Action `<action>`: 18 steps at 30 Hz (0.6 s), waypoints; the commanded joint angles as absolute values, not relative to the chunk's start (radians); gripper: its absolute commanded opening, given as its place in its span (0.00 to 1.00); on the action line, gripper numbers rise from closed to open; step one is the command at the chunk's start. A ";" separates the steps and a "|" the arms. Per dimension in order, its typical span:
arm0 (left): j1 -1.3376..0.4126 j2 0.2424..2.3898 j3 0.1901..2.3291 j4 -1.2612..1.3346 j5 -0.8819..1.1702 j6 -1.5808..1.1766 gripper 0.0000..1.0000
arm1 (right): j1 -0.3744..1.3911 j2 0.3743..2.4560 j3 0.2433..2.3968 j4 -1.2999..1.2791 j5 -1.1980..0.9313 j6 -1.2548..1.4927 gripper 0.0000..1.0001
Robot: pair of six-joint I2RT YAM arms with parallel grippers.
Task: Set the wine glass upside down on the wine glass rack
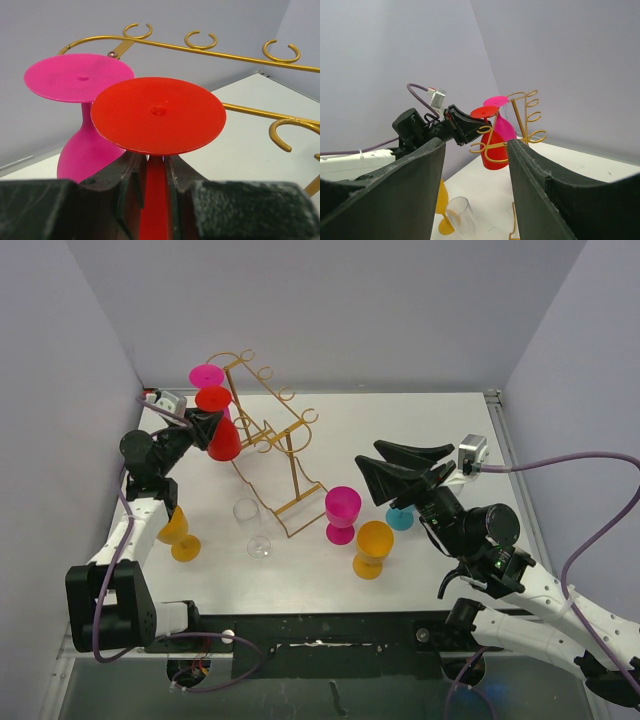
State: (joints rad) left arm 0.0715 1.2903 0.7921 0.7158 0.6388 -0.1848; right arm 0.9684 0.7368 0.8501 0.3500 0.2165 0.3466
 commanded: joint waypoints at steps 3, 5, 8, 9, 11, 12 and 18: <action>0.063 1.292 0.843 0.811 0.661 -0.205 0.00 | 0.962 0.739 0.870 0.388 0.215 0.347 0.53; 0.061 1.296 0.842 0.816 0.667 -0.209 0.00 | 0.962 0.741 0.873 0.385 0.215 0.347 0.53; 0.062 1.305 0.850 0.818 0.677 -0.218 0.00 | 0.963 0.746 0.880 0.381 0.213 0.345 0.53; 0.061 1.309 0.854 0.818 0.680 -0.220 0.00 | 0.962 0.746 0.881 0.379 0.213 0.344 0.53; 0.061 1.314 0.857 0.818 0.682 -0.223 0.00 | 0.963 0.749 0.883 0.379 0.212 0.344 0.53; 0.061 1.318 0.858 0.818 0.685 -0.222 0.00 | 0.962 0.749 0.884 0.378 0.213 0.344 0.53; 0.057 1.331 0.865 0.816 0.701 -0.225 0.00 | 0.963 0.752 0.885 0.380 0.213 0.342 0.54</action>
State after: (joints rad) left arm 0.0639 1.3281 0.8055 0.7460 0.6689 -0.2153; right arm 0.9684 0.7509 0.8501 0.3416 0.2165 0.3470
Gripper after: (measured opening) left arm 0.149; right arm 0.534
